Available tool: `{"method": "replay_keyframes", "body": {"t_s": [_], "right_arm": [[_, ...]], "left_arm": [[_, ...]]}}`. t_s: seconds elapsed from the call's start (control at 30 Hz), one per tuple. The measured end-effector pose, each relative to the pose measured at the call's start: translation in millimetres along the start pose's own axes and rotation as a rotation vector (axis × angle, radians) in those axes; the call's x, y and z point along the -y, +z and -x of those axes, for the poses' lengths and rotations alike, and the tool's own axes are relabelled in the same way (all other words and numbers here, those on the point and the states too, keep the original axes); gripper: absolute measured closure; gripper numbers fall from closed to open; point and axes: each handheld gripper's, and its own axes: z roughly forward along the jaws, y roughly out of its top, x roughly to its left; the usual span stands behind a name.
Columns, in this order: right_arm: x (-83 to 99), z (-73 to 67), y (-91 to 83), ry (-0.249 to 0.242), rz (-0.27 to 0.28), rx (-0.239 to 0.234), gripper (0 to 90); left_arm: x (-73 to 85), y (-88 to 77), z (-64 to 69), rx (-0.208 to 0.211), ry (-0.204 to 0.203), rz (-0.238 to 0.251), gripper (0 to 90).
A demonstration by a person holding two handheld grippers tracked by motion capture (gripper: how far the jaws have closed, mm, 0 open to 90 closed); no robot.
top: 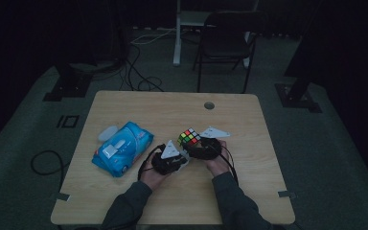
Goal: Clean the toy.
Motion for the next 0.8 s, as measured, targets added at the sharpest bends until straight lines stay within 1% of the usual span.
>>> {"method": "replay_keyframes", "body": {"t_s": [0.13, 0.37, 0.7, 0.8], "right_arm": [[0.2, 0.5, 1.1, -0.002, -0.007, 0.014, 34.2], [1.7, -1.5, 4.9, 0.001, -0.017, 0.011, 34.2], [1.9, -6.5, 8.2, -0.002, -0.024, -0.002, 34.2], [2.5, -6.7, 8.3, 0.001, -0.023, 0.000, 34.2]], "left_arm": [[-2.3, 0.1, 5.3, 0.016, 0.013, 0.008, 79.6], [-6.0, 1.7, 10.5, 0.032, 0.027, 0.017, 79.5], [-6.0, 4.7, 9.8, 0.028, 0.011, 0.027, 79.5], [-5.9, 4.3, 8.3, 0.020, 0.002, 0.033, 79.5]]}}
